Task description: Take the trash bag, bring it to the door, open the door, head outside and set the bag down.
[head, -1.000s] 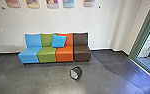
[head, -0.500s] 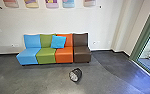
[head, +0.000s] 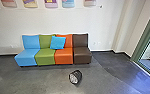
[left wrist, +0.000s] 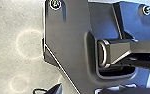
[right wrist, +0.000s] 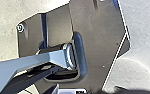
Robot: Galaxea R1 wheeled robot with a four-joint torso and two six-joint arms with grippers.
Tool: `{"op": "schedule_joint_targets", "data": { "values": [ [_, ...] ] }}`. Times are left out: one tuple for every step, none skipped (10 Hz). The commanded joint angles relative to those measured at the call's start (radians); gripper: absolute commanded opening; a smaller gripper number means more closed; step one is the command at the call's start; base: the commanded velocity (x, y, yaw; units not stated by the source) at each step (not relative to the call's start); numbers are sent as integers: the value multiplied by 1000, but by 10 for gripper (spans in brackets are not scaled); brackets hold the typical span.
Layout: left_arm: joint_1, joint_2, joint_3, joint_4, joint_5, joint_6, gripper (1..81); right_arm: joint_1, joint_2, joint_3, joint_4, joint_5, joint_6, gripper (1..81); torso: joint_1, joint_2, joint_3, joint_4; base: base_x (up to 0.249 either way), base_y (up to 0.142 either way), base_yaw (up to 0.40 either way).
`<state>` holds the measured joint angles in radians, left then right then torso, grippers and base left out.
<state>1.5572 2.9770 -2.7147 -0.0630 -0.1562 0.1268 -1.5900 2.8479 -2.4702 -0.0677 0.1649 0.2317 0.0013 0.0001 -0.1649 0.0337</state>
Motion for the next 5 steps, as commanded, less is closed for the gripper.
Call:
{"op": "schedule_joint_targets", "data": {
  "values": [
    [-19,-2,-2,2,61,1,811,15,-12,4,-1,-53,-3,811,0,0,0,0,135,0,0],
    [-18,1,-2,3,61,1,811,14,-12,4,-1,-53,-3,811,0,0,0,0,136,0,0],
    [-19,1,-2,2,63,-1,811,12,-12,4,-1,-53,-3,811,0,0,0,0,136,0,0],
    [-21,1,-2,2,64,-1,811,12,-12,4,-1,-53,-3,811,0,0,0,0,136,0,0],
    [-21,1,-2,2,64,-1,811,14,-12,4,-1,-53,-3,811,0,0,0,0,135,0,0]
  ]
}}
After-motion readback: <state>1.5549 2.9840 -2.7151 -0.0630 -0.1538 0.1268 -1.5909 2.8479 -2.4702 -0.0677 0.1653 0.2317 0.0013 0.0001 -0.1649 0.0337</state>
